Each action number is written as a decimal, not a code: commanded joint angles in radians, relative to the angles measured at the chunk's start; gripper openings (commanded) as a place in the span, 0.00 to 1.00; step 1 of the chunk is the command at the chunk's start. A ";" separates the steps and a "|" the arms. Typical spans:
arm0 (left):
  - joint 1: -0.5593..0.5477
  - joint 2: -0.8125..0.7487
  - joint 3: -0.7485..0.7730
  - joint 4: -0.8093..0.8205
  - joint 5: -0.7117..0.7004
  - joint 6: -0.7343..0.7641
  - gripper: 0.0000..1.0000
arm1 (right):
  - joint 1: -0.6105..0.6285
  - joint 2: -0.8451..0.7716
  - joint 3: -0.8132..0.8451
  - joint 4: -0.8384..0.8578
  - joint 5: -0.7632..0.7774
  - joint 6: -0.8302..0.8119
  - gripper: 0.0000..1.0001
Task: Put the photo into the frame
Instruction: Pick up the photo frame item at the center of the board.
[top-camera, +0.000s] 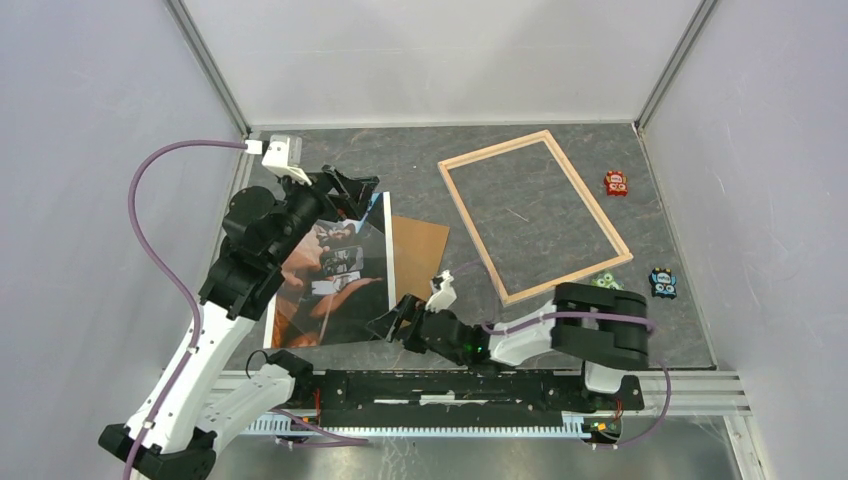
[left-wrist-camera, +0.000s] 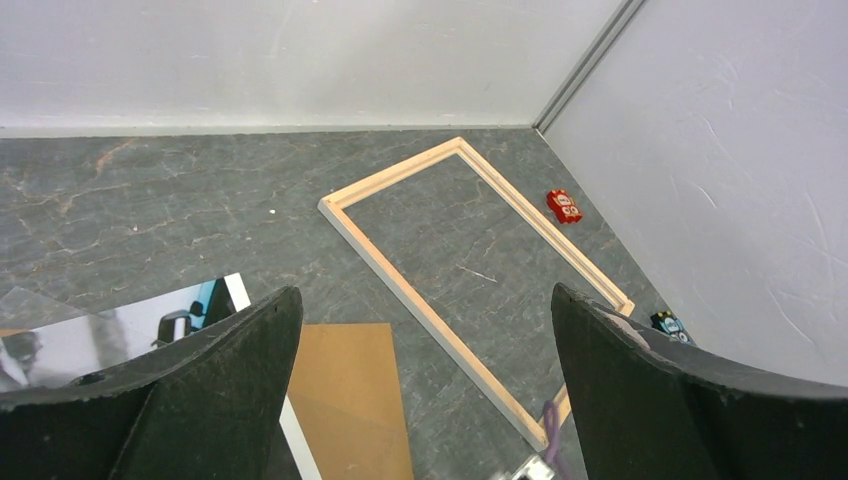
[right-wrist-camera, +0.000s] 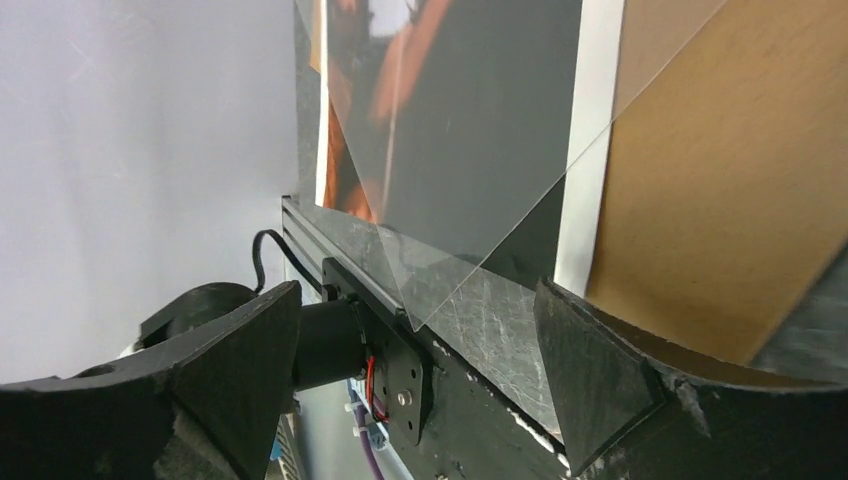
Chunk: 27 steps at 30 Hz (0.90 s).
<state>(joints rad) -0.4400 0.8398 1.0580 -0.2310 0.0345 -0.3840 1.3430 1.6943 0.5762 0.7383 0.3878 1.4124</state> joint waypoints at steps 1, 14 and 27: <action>0.001 -0.023 0.031 0.016 -0.024 0.031 1.00 | 0.058 0.105 0.122 -0.007 0.060 0.110 0.91; 0.001 -0.082 0.036 0.007 -0.058 0.054 1.00 | 0.114 0.264 0.198 -0.011 -0.011 0.242 0.85; 0.003 -0.273 0.046 -0.027 -0.212 0.160 1.00 | 0.061 0.357 0.208 0.103 -0.106 0.275 0.80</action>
<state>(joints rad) -0.4400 0.6281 1.0683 -0.2611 -0.0914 -0.3145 1.4170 2.0163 0.7662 0.8730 0.3058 1.6798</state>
